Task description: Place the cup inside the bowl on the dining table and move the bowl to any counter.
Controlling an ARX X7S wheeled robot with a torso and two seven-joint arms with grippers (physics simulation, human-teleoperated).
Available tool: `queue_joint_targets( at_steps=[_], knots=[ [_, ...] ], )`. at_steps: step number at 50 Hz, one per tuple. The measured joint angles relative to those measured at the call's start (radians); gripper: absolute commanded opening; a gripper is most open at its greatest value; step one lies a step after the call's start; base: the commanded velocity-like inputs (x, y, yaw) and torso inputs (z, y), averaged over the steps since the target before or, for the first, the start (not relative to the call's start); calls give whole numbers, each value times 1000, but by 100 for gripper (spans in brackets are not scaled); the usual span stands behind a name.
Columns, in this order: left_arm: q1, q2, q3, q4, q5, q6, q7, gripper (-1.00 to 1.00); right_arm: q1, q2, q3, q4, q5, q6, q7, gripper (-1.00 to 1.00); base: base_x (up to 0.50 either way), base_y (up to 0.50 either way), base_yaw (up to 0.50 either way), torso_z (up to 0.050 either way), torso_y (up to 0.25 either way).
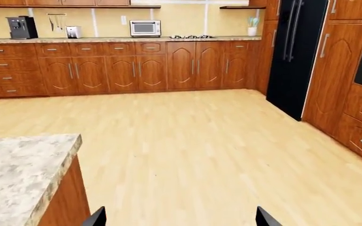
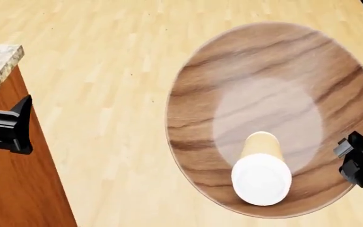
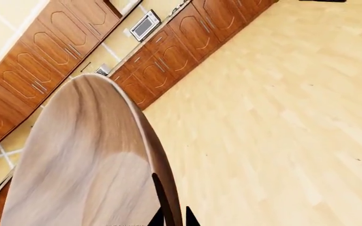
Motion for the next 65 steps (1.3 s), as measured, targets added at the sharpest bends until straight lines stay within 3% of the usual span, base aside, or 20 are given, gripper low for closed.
queue_joint_targets(
  at_steps=[65],
  knots=[
    [25,-14,-3,-12,-3,31,2,100,8,9,-33,15,-5,-18,-7,-100,501,-68,0,0,2]
  ],
)
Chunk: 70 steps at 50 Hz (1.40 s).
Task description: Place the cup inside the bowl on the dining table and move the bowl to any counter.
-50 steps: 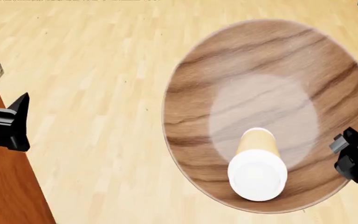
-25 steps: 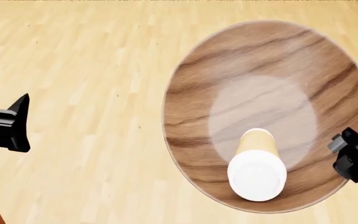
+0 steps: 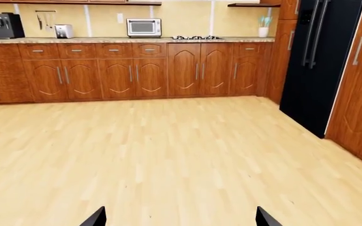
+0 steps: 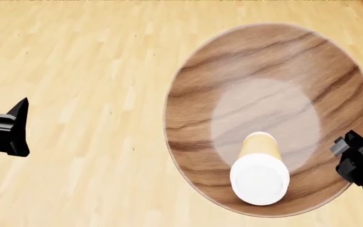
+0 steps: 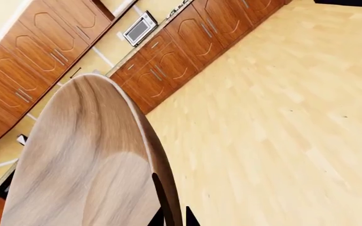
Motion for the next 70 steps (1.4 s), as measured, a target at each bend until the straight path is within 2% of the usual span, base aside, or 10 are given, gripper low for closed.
queue_joint_targets(
  at_steps=[30,70],
  knots=[
    [1,2,0,-1,-9,2,-12,100,46,-4,-55,35,-38,-13,-36,-100,500,-37,0,0,1],
    [22,-1,7,-9,-6,24,-7,100,29,-4,-75,42,-68,-40,-70,-100,500,19,0,0,2]
  ],
)
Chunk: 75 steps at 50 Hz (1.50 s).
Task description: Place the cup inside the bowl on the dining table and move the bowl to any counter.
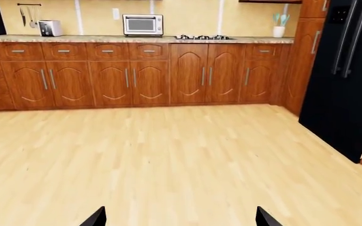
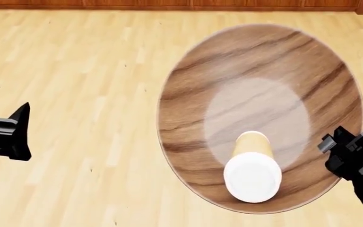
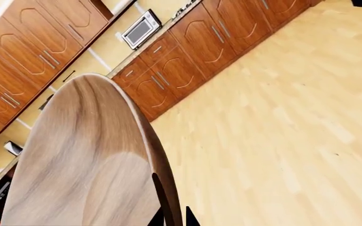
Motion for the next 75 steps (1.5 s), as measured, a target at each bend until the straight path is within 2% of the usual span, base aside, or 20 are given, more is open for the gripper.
queue_joint_targets(
  at_steps=[75],
  knots=[
    [-9,-12,2,-10,-15,10,-3,100,-16,15,15,-17,56,-5,32,-100,500,5,0,0,2]
  ],
)
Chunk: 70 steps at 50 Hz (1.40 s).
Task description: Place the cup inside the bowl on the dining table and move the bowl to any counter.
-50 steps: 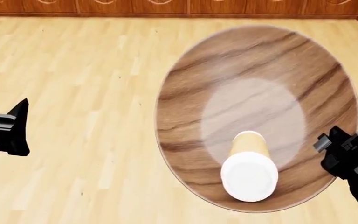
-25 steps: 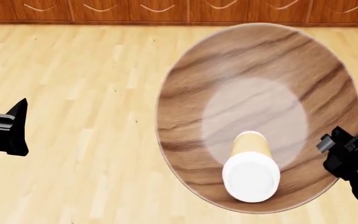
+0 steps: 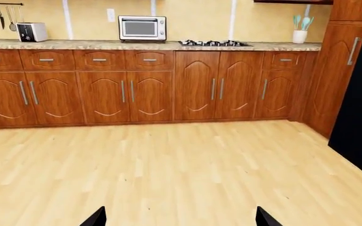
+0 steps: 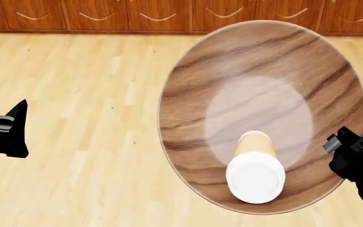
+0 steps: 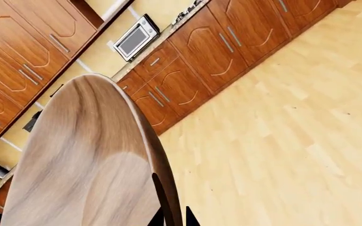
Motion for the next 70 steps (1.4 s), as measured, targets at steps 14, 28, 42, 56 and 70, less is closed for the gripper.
queue_joint_targets(
  at_steps=[14,28,42,56,70],
  knots=[
    [0,-2,-2,0,-5,1,-1,100,5,1,-8,4,-3,-4,-1,-100,500,5,0,1,2],
    [0,1,4,3,-6,1,-7,100,-12,-1,-4,-1,-10,-17,-14,-100,500,5,0,0,1],
    [2,-5,5,2,-7,5,-6,100,-8,-7,-17,11,-21,-24,-27,-100,500,5,0,0,1],
    [-4,-9,6,4,-11,0,-8,100,-2,-6,-31,19,-30,-28,-36,-100,500,33,0,0,1],
    [6,-14,3,2,-11,9,-7,100,-4,-11,-42,29,-44,-37,-47,-100,499,75,0,0,1]
  ],
)
